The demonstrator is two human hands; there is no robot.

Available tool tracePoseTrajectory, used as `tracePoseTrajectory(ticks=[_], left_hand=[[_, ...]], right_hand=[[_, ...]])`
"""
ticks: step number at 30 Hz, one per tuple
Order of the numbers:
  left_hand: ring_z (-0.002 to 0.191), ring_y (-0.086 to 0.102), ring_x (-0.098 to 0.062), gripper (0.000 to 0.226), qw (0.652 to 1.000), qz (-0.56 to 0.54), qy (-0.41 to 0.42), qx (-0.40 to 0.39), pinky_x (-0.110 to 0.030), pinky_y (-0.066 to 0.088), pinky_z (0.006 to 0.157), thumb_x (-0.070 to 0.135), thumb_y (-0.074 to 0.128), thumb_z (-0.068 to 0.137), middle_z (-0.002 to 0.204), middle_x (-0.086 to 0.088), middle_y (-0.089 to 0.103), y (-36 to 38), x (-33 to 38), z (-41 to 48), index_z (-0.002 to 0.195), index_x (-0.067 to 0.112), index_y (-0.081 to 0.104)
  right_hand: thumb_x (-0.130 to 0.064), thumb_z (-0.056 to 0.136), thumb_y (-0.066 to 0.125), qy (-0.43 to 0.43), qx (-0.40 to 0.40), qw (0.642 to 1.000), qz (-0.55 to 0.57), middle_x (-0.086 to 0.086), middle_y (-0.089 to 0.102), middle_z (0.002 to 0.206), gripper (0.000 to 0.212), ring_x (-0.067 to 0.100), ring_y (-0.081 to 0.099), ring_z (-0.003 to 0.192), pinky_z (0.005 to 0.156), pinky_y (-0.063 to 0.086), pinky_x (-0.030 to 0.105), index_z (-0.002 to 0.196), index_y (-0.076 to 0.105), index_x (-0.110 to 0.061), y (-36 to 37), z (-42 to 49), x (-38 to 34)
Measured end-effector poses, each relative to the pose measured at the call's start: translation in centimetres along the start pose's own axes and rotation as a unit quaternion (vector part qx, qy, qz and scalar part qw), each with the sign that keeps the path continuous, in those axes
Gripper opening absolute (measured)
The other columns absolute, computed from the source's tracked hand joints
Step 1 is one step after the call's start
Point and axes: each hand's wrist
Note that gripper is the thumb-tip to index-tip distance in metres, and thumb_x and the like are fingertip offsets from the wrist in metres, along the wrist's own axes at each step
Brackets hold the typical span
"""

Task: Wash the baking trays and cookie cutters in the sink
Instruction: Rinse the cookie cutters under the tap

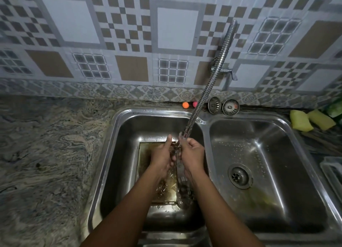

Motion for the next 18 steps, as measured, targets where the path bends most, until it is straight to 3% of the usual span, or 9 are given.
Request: tracePoseTrajectory(ticks=[2, 4, 7, 9, 12, 14, 16, 18], left_hand=[[0.045, 0.049, -0.009, 0.029, 0.999, 0.003, 0.011, -0.052, -0.023, 0.035, 0.043, 0.033, 0.055, 0.1, 0.062, 0.0, 0.062, 0.1, -0.1, -1.0, 0.107, 0.007, 0.068], [0.049, 0.052, -0.008, 0.021, 0.996, 0.003, 0.024, -0.085, -0.023, 0.041, 0.046, 0.021, 0.055, 0.101, 0.068, -0.001, 0.063, -0.1, -0.1, -1.2, 0.111, 0.007, 0.067], [0.059, 0.06, -0.014, 0.016, 0.996, 0.056, 0.055, -0.041, -0.025, 0.045, 0.047, 0.023, 0.061, 0.098, 0.082, -0.007, 0.069, -0.4, 0.3, -0.6, 0.106, 0.012, 0.069], [0.061, 0.058, -0.018, 0.015, 0.987, 0.124, 0.094, -0.026, -0.025, 0.044, 0.047, 0.025, 0.061, 0.097, 0.081, -0.007, 0.069, -0.4, 0.4, -0.6, 0.099, 0.012, 0.069], [0.053, 0.052, -0.016, 0.021, 0.962, 0.215, 0.169, -0.021, -0.032, 0.047, 0.051, 0.021, 0.055, 0.1, 0.063, -0.001, 0.06, -0.2, 0.1, -1.1, 0.088, 0.007, 0.065], [0.058, 0.054, -0.019, 0.025, 0.934, 0.282, 0.22, 0.004, -0.036, 0.05, 0.058, 0.019, 0.052, 0.101, 0.066, -0.007, 0.061, -0.5, 0.1, -0.7, 0.083, 0.007, 0.064], [0.064, 0.057, -0.021, 0.024, 0.923, 0.317, 0.217, 0.001, -0.032, 0.046, 0.061, 0.016, 0.05, 0.102, 0.072, -0.01, 0.064, -1.0, 0.8, -0.6, 0.083, 0.01, 0.064], [0.071, 0.067, -0.031, 0.023, 0.935, 0.303, 0.182, -0.04, -0.038, 0.054, 0.066, 0.007, 0.051, 0.1, 0.08, -0.016, 0.07, -1.6, 1.2, -0.3, 0.084, 0.013, 0.066]], right_hand=[[-0.017, 0.096, 0.06, 0.011, 0.048, 0.999, -0.02, 0.01, 0.06, 0.062, 0.021, 0.017, 0.049, 0.044, 0.042, 0.039, 0.025, 0.076, 0.065, -0.01, 0.2, 0.6, -0.6], [-0.014, 0.097, 0.058, 0.016, 0.038, 0.999, -0.019, 0.006, 0.062, 0.062, 0.02, 0.015, 0.053, 0.044, 0.041, 0.043, 0.024, 0.079, 0.066, -0.01, 0.1, 0.8, -0.9], [-0.014, 0.095, 0.063, -0.018, -0.021, 0.998, -0.059, 0.002, 0.066, 0.064, 0.013, 0.005, 0.058, 0.05, 0.047, 0.049, 0.022, 0.085, 0.069, -0.009, -0.3, 0.3, -1.1], [-0.01, 0.095, 0.062, -0.088, -0.01, 0.985, -0.147, -0.002, 0.059, 0.06, 0.019, -0.004, 0.049, 0.044, 0.046, 0.04, 0.012, 0.075, 0.064, -0.011, -0.6, 0.6, -1.1], [-0.011, 0.096, 0.057, -0.139, -0.01, 0.963, -0.23, -0.002, 0.057, 0.064, 0.027, 0.001, 0.051, 0.053, 0.054, 0.041, 0.022, 0.07, 0.057, -0.015, -0.9, 1.3, -0.8], [-0.018, 0.098, 0.056, -0.126, -0.078, 0.958, -0.247, 0.002, 0.065, 0.078, 0.015, 0.011, 0.06, 0.068, 0.063, 0.049, 0.03, 0.086, 0.065, -0.016, -0.8, 1.1, -0.6], [-0.017, 0.097, 0.058, -0.102, -0.113, 0.96, -0.234, 0.003, 0.07, 0.094, 0.013, 0.014, 0.066, 0.08, 0.072, 0.057, 0.033, 0.106, 0.069, -0.017, -1.1, 1.1, -0.7], [-0.012, 0.093, 0.066, -0.061, -0.112, 0.979, -0.158, 0.005, 0.071, 0.087, 0.009, 0.015, 0.065, 0.071, 0.06, 0.057, 0.028, 0.099, 0.071, -0.012, -1.7, 1.1, -1.0]])
Point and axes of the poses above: each hand's wrist, its own z-axis towards the middle knuckle, its own y-axis out of the palm, x = y × z
